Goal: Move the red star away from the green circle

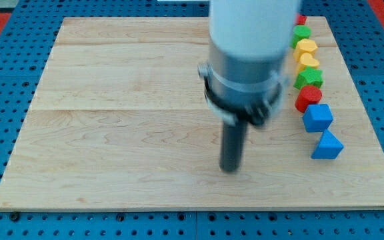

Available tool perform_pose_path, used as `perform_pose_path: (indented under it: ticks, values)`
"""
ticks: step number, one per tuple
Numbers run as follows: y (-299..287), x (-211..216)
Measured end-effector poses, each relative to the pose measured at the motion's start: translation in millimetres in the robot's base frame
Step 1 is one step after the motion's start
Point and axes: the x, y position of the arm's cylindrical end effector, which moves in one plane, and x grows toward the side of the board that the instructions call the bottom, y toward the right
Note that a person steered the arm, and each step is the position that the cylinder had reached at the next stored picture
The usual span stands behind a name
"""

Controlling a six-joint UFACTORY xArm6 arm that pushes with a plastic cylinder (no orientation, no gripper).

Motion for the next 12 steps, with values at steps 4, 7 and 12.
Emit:
perform_pose_path:
  ticks: [4, 7, 12]
  values:
    - [267.3, -196.2]
    - [235.5, -382.0]
    - [153.9, -358.0]
